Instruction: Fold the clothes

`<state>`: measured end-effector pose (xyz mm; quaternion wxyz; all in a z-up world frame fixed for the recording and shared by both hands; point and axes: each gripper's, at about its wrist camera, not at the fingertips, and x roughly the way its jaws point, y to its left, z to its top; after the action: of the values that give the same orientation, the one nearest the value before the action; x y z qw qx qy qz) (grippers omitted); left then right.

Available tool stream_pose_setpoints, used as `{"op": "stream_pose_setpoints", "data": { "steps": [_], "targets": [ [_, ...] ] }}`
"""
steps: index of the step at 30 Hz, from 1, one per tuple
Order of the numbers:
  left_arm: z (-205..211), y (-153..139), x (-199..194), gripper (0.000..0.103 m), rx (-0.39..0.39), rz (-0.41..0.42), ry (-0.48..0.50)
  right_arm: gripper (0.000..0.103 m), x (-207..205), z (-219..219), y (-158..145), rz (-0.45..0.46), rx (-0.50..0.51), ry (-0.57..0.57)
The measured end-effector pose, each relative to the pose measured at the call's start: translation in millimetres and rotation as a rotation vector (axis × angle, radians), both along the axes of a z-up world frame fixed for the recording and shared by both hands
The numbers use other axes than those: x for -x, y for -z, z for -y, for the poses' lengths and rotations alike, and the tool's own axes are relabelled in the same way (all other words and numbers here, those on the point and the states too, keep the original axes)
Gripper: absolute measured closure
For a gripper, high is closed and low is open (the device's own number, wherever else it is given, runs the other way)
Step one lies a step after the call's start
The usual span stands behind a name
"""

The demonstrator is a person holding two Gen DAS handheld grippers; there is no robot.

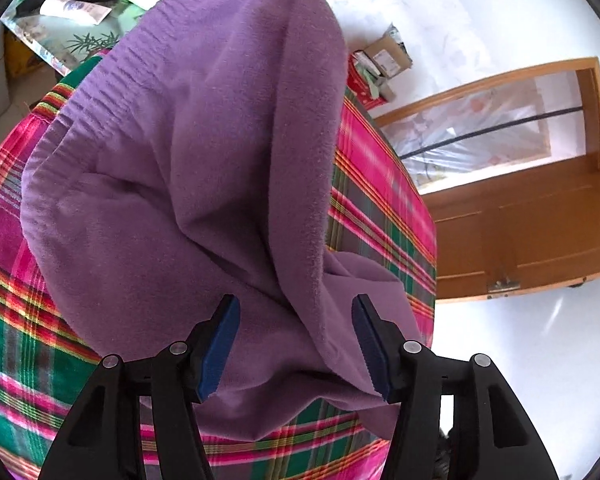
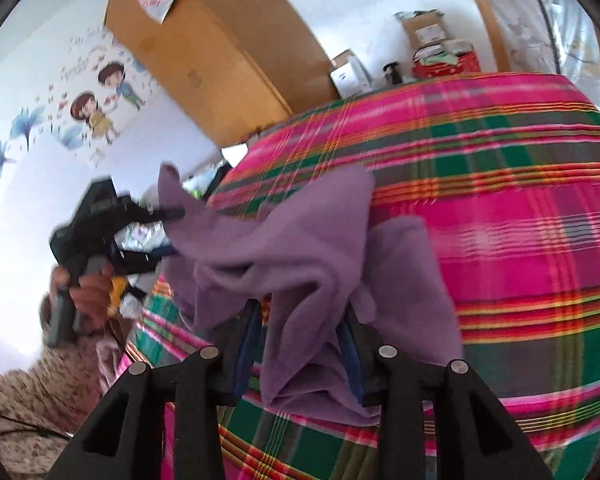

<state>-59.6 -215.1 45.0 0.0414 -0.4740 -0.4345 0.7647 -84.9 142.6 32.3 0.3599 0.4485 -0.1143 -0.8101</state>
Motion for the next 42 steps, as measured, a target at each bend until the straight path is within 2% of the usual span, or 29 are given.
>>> {"op": "stream_pose_setpoints", "data": {
  "steps": [5, 8, 11, 13, 16, 18, 23, 25, 27, 29, 34, 37, 42],
  "targets": [
    [9, 6, 7, 0.045, 0.002, 0.014, -0.033, 0.064, -14, 11, 12, 0.007, -0.022, -0.025],
    [12, 8, 10, 0.054, 0.007, 0.025, -0.043, 0.067, -26, 15, 15, -0.028, -0.087, -0.025],
    [13, 11, 14, 0.07, 0.012, 0.034, -0.039, 0.081, -33, 16, 12, -0.089, -0.149, 0.005],
    [14, 13, 16, 0.084, 0.019, 0.037, -0.041, 0.09, -38, 17, 3, -0.156, -0.203, 0.03],
    [14, 12, 12, 0.093, 0.025, 0.036, -0.045, 0.093, -49, 17, -14, -0.273, -0.289, 0.083],
    [15, 12, 9, 0.095, 0.017, 0.025, -0.049, 0.093, -53, 15, -24, -0.325, -0.327, 0.119],
    [15, 8, 7, 0.096, -0.003, 0.001, -0.05, 0.094, -71, 8, -56, -0.533, -0.498, 0.265],
    [13, 7, 6, 0.096, -0.015, -0.003, -0.044, 0.094, -83, 8, -68, -0.632, -0.579, 0.3],
    [7, 6, 8, 0.096, -0.02, -0.007, -0.036, 0.094, -91, 13, -73, -0.692, -0.667, 0.305],
    [2, 7, 10, 0.096, -0.019, -0.006, -0.033, 0.094, -94, 15, -68, -0.698, -0.736, 0.282],
    [-7, 13, 16, 0.096, -0.016, 0.019, -0.016, 0.093, -97, 8, -36, -0.588, -0.832, 0.191],
    [-10, 14, 19, 0.096, -0.014, 0.026, -0.014, 0.089, -98, -1, -37, -0.511, -0.796, 0.139],
    [-7, 1, 22, 0.096, -0.001, -0.01, -0.019, 0.089, -101, -19, -47, -0.401, -0.707, 0.067]
  ]
}}
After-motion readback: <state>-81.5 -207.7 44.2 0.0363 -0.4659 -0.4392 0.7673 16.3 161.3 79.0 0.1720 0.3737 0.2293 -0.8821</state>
